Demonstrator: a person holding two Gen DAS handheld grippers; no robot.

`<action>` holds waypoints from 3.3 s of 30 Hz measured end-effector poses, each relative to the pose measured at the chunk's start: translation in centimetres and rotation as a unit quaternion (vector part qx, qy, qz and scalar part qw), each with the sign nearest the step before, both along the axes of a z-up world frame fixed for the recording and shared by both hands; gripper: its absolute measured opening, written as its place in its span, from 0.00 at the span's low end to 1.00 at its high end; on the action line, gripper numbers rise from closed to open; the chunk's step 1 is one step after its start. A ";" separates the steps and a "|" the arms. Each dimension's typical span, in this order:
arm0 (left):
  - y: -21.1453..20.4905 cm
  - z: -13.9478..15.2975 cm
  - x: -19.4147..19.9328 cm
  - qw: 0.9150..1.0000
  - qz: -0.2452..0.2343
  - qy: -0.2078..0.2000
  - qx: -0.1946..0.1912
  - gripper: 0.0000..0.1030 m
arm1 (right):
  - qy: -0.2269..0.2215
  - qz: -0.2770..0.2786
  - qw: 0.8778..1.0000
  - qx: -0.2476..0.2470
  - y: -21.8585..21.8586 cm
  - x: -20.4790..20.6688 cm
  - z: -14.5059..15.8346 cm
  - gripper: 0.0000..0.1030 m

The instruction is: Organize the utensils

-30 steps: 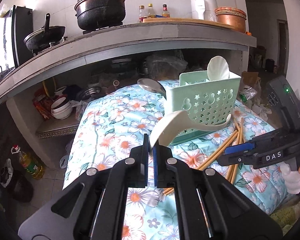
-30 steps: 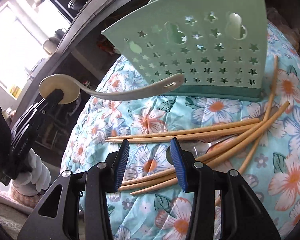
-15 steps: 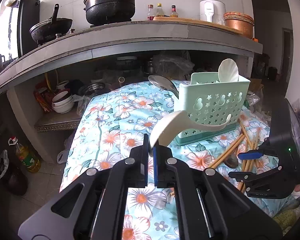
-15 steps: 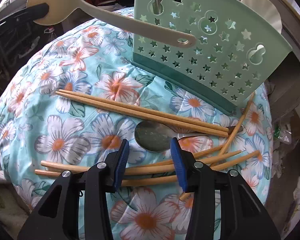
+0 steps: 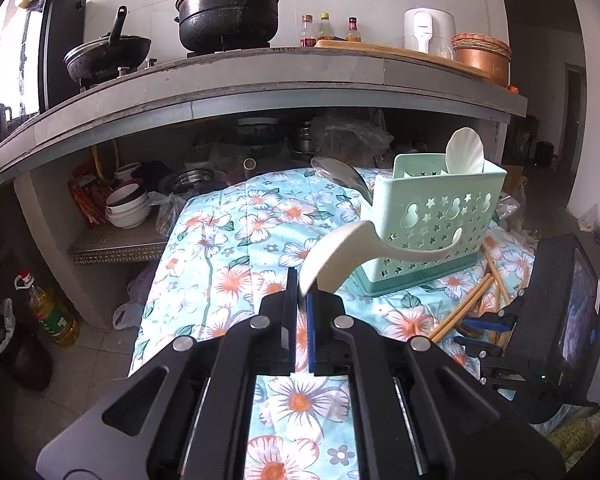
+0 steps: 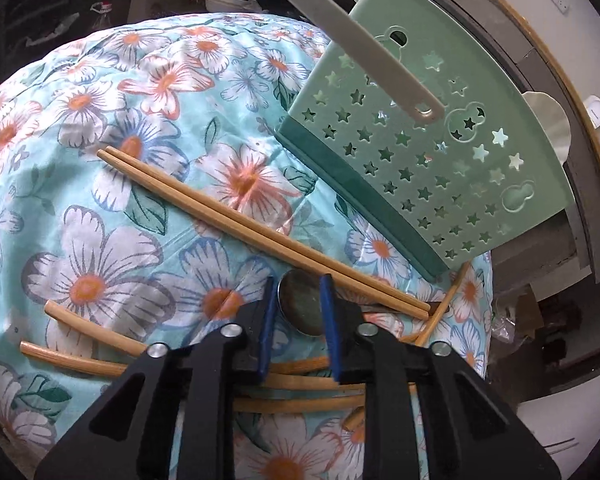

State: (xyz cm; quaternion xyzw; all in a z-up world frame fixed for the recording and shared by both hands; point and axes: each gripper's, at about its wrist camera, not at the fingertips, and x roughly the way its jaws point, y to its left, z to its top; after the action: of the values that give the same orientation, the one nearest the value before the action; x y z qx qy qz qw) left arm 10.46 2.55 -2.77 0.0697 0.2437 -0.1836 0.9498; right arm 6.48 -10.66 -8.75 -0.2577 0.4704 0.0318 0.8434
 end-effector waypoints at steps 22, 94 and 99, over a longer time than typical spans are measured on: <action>1.7 5.5 -1.4 0.997 -0.014 -0.065 -0.037 0.03 | -0.057 -0.061 0.960 0.268 -6.7 -3.1 13.6 0.02; -0.7 4.1 7.0 0.994 -0.022 0.040 -0.103 0.63 | -0.189 -0.018 0.839 0.510 -20.2 4.1 23.2 0.03; -0.6 2.7 6.6 0.993 -0.021 0.058 -0.105 0.64 | -0.149 -0.047 0.840 0.520 -20.5 6.0 18.2 0.04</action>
State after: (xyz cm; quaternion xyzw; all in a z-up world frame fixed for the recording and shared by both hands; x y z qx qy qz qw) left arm 17.05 1.90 -0.02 -0.0363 0.2759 -0.2315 0.9322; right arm 12.48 -31.20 9.49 0.2393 0.2651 0.1933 0.9138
